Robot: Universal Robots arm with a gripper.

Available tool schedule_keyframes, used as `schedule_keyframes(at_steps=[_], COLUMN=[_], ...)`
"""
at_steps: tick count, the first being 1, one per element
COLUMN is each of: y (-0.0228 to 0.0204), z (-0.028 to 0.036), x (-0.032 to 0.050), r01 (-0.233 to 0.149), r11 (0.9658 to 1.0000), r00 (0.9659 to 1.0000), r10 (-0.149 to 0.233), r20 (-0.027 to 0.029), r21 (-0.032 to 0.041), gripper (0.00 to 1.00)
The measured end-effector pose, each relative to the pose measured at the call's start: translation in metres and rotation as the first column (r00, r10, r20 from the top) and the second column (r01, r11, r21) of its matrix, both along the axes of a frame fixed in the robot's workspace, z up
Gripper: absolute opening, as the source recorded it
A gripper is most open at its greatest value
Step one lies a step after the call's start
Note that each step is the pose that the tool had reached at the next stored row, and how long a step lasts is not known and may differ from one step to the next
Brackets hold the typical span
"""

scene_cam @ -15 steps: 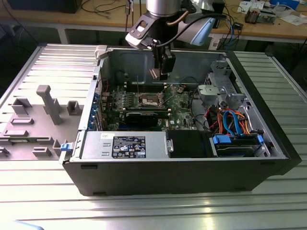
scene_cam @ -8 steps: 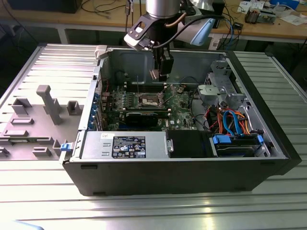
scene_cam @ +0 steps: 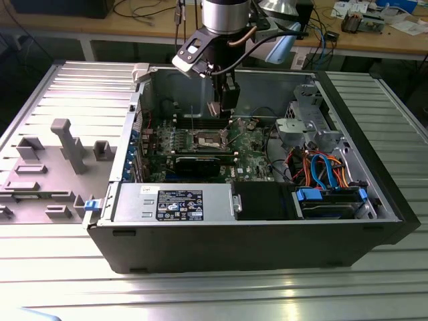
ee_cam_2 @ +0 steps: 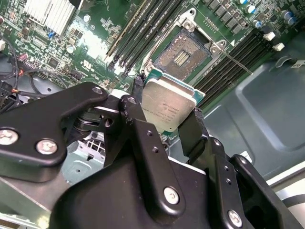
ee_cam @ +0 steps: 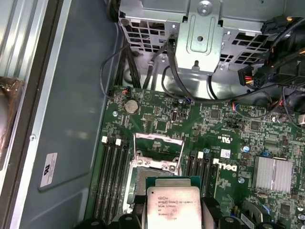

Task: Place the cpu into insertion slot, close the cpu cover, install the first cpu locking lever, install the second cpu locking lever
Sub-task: 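Place the cpu into insertion slot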

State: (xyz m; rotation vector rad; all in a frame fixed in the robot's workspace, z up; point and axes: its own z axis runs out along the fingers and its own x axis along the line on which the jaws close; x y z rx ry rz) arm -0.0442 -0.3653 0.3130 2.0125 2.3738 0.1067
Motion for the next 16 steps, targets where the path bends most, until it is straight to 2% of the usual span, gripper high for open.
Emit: schedule_keyframes(at_steps=[9,13,16], y=[0.0002,0.0002,0.0006], z=[-0.0006,-0.0041,-0.0109], x=[0.0001,0.0000,-0.0013], r01=[0.003,0.044,0.080], r11=[1.0000,0.9990,0.9968], r00=[1.0000,0.9990,0.9968], r10=[-0.003,-0.044,-0.080], r20=[0.0003,-0.0013,-0.0016], r21=[0.0006,0.0002,0.0002], gripper=[0.55,0.55,0.55])
